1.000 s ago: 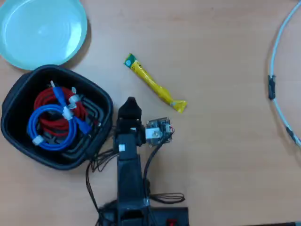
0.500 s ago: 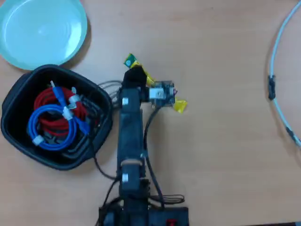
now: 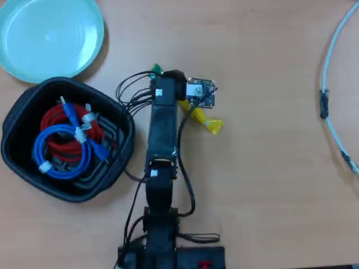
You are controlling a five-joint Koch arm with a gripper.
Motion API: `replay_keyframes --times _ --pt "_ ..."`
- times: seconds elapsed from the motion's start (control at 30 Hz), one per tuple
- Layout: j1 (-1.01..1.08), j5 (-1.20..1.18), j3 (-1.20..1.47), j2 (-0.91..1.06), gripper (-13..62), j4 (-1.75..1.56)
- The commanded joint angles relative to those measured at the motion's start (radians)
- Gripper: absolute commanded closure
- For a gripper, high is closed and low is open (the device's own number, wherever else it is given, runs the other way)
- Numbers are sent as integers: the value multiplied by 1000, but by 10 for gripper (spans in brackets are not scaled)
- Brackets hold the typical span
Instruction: Pick up the yellow instant coffee stick, then put it in the black bowl
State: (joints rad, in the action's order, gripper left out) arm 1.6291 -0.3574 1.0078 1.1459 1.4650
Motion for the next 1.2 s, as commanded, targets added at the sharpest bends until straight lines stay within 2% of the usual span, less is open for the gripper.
replay_keyframes --times 0.0,0.17,0.73,1.17 --pt "9 -37 -89 -8 15 20" --pt "11 -37 -86 -91 15 34" --pt "5 -52 -91 -195 17 -12" --pt "12 -92 -227 -321 16 -2"
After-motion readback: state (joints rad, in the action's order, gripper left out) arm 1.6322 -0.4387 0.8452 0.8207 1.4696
